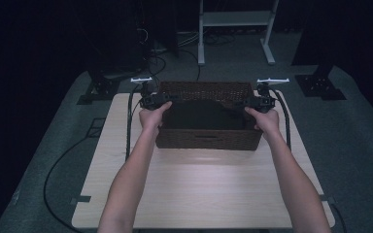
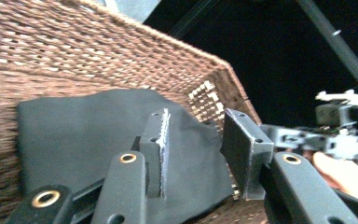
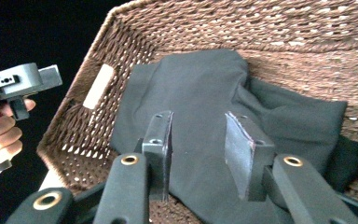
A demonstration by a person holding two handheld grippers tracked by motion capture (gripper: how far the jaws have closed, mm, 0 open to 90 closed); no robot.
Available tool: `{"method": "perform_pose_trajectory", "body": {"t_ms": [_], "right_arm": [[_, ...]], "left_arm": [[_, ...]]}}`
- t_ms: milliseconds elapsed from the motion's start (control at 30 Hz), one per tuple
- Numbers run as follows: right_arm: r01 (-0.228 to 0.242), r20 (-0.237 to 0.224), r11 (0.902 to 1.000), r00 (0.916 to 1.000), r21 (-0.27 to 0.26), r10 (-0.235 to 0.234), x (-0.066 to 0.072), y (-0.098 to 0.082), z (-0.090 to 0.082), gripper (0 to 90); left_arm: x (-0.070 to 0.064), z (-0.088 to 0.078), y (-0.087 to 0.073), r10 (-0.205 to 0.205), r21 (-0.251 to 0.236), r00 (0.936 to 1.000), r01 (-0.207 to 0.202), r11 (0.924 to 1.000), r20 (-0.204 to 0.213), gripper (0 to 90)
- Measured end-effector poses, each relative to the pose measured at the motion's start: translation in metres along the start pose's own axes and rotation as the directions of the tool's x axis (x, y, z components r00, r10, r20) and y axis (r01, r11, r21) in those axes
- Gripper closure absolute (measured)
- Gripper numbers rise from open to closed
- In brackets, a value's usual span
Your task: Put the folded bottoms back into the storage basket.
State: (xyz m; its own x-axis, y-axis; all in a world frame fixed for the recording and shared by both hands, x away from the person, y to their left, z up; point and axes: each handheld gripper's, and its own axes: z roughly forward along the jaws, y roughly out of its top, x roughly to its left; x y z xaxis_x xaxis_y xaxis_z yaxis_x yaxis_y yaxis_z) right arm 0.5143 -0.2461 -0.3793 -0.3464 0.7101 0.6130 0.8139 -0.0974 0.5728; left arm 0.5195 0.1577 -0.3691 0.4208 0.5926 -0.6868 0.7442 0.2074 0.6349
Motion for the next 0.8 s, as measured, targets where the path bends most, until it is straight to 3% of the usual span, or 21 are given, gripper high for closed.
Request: {"method": "perform_pose_trajectory", "body": {"t_ms": [100, 400, 500, 800], "right_arm": [[0.008, -0.012, 0.9999, 0.9999, 0.015, -0.008, 0.001, -0.003, 0.0, 58.5], [0.045, -0.055, 0.9986, 0.9976, 0.026, -0.044, 0.013, -0.009, -0.005, 51.6], [0.055, -0.064, 0.9981, 0.9966, 0.028, -0.053, 0.016, -0.011, -0.006, 49.8], [0.055, -0.077, 0.998, 0.9957, 0.03, -0.053, 0.011, -0.017, -0.013, 42.1]], "left_arm": [[-0.001, -0.002, -0.005, -0.008, -0.01, 0.9999, 0.008, 0.9999, 0.008, 55.1], [-0.008, -0.012, -0.014, 0.03, -0.011, 0.9994, -0.03, 0.9995, 0.015, 47.5], [-0.007, -0.017, -0.017, 0.025, -0.018, 0.9995, -0.025, 0.9995, 0.022, 46.7], [-0.009, -0.025, -0.022, 0.032, -0.004, 0.9994, -0.032, 0.9995, 0.009, 38.3]]}}
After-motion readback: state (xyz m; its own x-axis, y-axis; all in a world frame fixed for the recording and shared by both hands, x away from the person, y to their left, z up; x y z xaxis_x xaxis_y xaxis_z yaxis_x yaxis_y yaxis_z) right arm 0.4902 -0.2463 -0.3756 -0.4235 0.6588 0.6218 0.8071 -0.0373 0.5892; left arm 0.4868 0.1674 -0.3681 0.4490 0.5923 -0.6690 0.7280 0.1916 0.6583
